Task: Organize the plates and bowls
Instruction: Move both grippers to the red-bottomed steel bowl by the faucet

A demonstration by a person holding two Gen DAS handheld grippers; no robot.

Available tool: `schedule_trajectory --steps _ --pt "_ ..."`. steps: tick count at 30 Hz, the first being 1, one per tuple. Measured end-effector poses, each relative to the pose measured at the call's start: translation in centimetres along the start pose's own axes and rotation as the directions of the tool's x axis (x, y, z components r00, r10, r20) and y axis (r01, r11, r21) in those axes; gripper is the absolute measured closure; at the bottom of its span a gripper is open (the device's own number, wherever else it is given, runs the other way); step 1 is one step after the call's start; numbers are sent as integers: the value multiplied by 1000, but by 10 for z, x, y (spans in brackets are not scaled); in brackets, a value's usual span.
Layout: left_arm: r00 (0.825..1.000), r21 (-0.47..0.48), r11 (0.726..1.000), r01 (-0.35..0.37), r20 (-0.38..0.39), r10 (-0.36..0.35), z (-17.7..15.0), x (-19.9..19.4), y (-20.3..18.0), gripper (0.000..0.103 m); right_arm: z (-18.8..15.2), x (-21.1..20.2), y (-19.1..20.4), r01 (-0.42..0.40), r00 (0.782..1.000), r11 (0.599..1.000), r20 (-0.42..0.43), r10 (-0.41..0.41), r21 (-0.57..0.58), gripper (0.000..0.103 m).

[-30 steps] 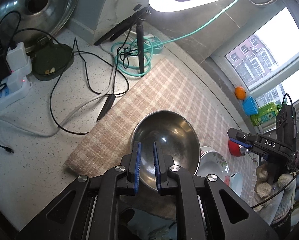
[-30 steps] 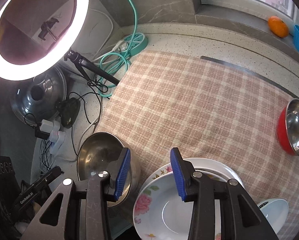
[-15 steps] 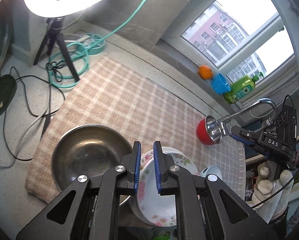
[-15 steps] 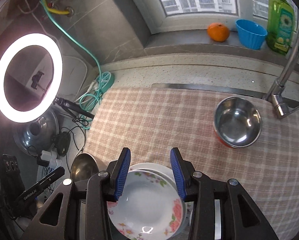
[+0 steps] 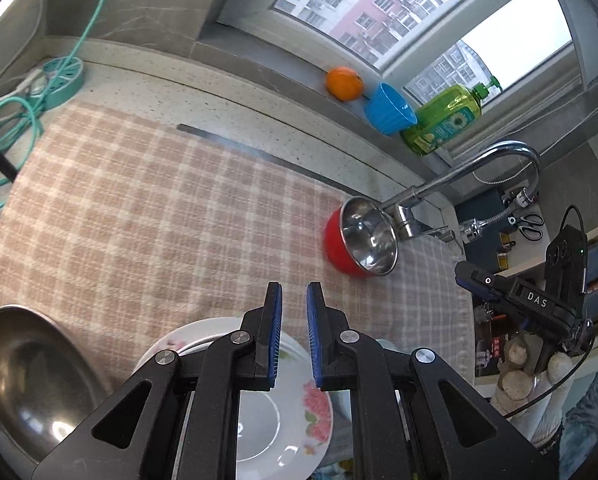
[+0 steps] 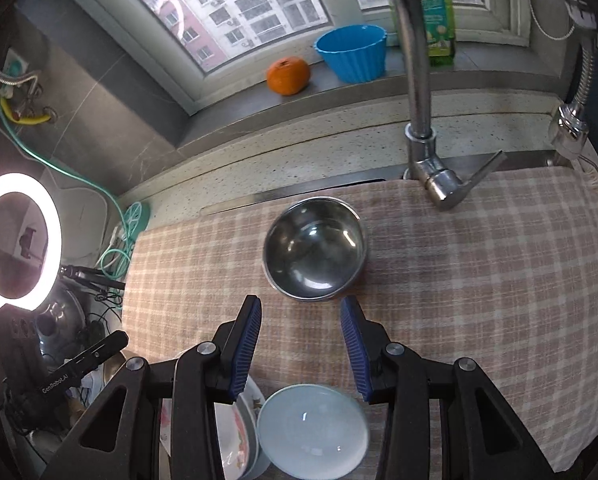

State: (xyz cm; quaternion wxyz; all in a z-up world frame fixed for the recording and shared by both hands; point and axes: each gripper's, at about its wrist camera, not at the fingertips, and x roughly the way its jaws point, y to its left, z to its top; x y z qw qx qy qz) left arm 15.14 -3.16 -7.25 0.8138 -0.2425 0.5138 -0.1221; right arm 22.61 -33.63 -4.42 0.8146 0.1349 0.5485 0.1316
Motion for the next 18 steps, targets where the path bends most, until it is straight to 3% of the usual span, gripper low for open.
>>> schedule_trajectory --steps 11,18 --pt "997 86 996 -16 -73 22 29 75 -48 92 18 39 -39 -14 999 999 -48 16 45 66" --pt "991 81 996 -38 -129 48 41 120 -55 92 30 69 -53 -48 994 994 -97 58 97 72"
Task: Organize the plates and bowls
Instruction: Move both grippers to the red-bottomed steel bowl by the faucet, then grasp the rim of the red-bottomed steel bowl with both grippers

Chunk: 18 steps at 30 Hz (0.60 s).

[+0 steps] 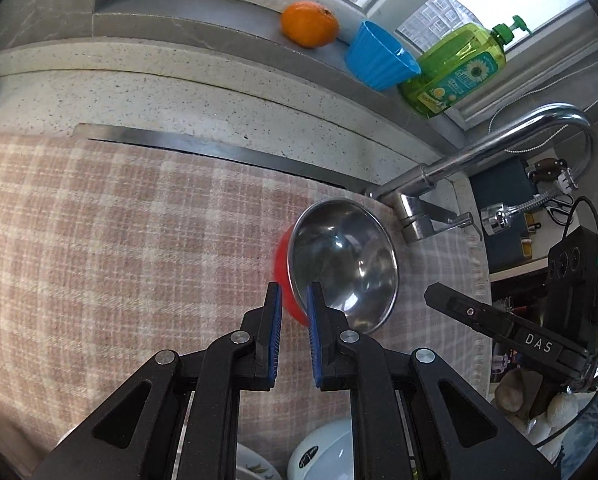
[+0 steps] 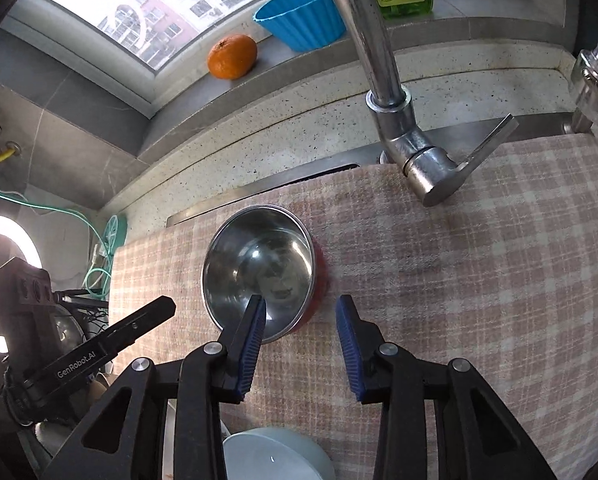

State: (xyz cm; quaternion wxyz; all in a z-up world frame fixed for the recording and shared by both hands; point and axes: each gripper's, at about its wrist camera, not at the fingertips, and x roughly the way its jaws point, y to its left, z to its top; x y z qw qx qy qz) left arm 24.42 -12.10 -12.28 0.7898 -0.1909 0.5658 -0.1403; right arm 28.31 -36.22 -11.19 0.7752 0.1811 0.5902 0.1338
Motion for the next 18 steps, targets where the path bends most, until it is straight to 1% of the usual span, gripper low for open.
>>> schedule_trajectory --steps 2,6,11,13,18 --pt "1000 8 1000 -11 -8 11 3 7 -2 92 5 9 -2 -6 1000 1000 -16 6 10 74" --pt "999 25 999 -47 -8 47 9 15 -5 92 11 25 -2 14 999 1000 -38 -14 4 75" --pt "998 40 998 -55 -16 56 13 21 -5 92 16 37 -4 19 998 1000 -59 -18 10 76" --pt "998 38 998 -53 -27 54 15 25 -4 92 16 41 -5 20 998 1000 -68 -19 13 80" --pt "998 34 998 -58 -33 59 17 31 -2 92 20 49 -5 29 996 1000 -81 -28 12 84"
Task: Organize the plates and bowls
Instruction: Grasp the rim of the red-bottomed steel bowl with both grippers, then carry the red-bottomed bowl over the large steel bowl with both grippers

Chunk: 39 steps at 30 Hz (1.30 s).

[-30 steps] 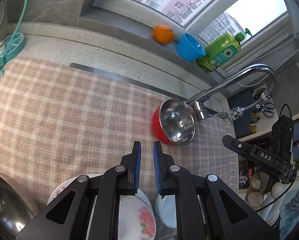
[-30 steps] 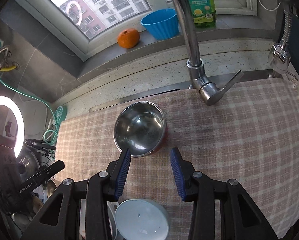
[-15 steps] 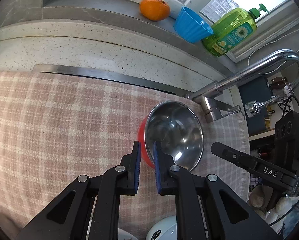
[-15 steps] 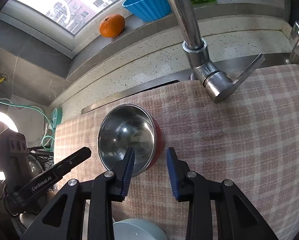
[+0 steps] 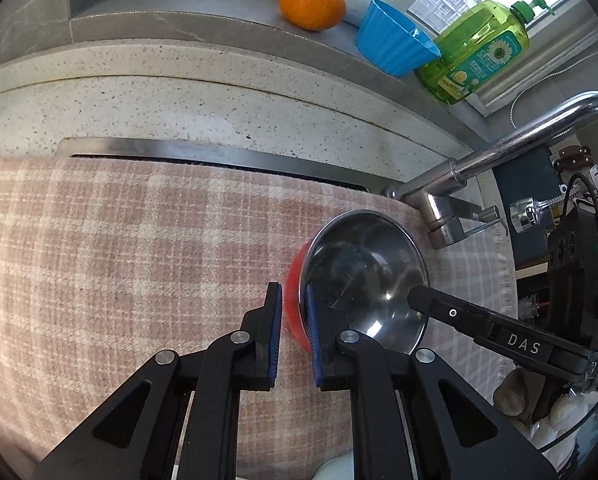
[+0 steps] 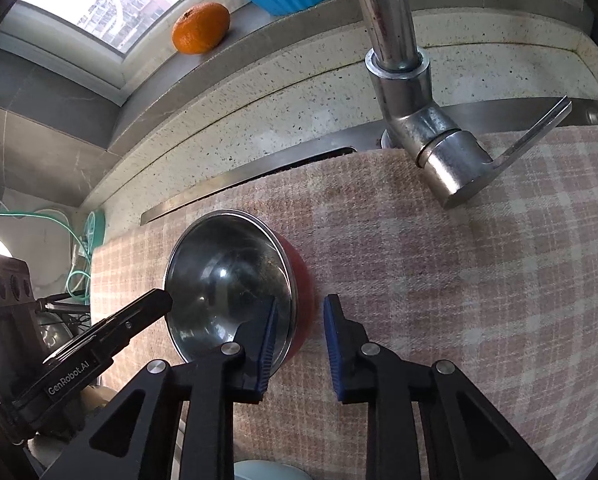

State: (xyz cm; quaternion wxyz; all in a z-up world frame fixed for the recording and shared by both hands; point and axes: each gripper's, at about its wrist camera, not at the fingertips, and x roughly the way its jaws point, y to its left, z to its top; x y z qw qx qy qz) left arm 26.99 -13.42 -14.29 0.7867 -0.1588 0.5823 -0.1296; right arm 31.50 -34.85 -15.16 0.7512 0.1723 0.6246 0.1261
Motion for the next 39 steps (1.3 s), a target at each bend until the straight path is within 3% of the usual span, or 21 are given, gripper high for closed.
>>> schedule_trajectory --steps 7,39 --pt "1000 15 1000 0 -8 0 0 5 -4 93 -1 5 4 -2 1000 1000 -11 2 0 93" --pt "998 59 998 36 57 -40 -31 -44 -29 96 -37 -48 13 13 999 1000 40 -12 -19 93"
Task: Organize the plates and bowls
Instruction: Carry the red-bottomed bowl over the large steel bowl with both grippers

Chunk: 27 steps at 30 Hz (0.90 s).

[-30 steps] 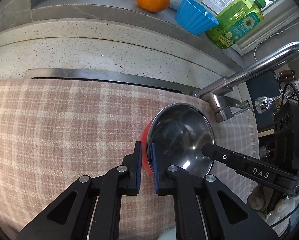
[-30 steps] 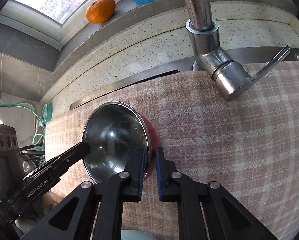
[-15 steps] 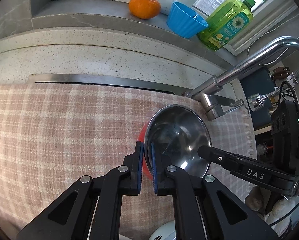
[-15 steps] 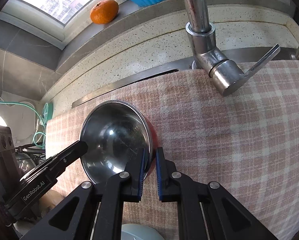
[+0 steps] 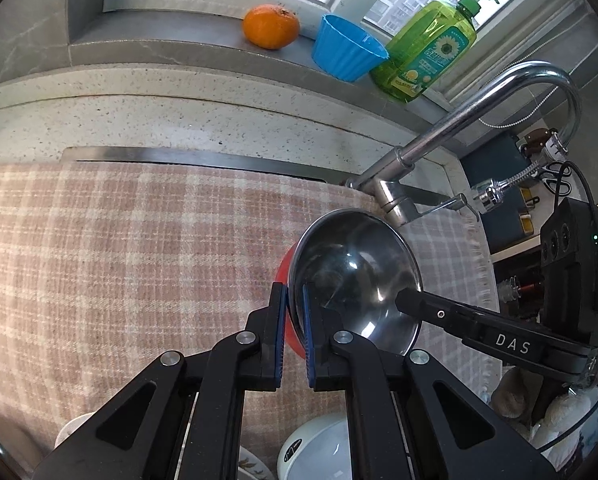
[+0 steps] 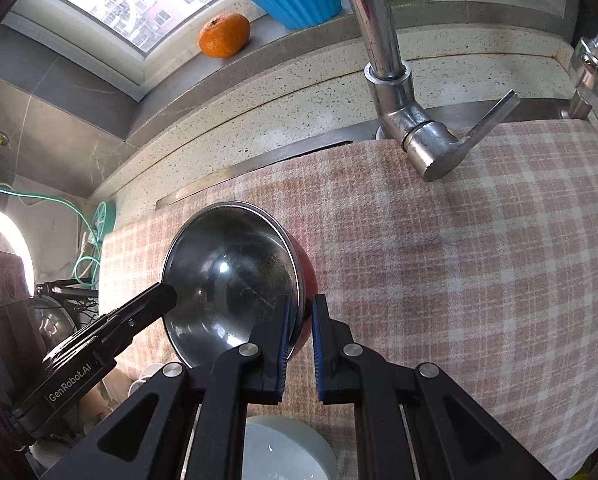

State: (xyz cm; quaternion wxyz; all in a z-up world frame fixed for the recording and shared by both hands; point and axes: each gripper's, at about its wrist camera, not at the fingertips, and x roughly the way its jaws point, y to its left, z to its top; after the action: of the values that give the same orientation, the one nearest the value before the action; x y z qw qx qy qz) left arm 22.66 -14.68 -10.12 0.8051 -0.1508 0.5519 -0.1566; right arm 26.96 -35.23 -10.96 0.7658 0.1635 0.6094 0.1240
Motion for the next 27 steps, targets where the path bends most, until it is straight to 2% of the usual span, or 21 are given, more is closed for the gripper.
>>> schedule_trajectory --steps 16,27 --pt "996 -19 1000 6 92 -4 -28 -62 11 96 -37 -31 44 -40 999 998 25 41 -57 93" --pt "989 -82 996 -18 142 30 -60 -102 49 96 -65 -20 91 -73 997 989 -18 71 -126 93"
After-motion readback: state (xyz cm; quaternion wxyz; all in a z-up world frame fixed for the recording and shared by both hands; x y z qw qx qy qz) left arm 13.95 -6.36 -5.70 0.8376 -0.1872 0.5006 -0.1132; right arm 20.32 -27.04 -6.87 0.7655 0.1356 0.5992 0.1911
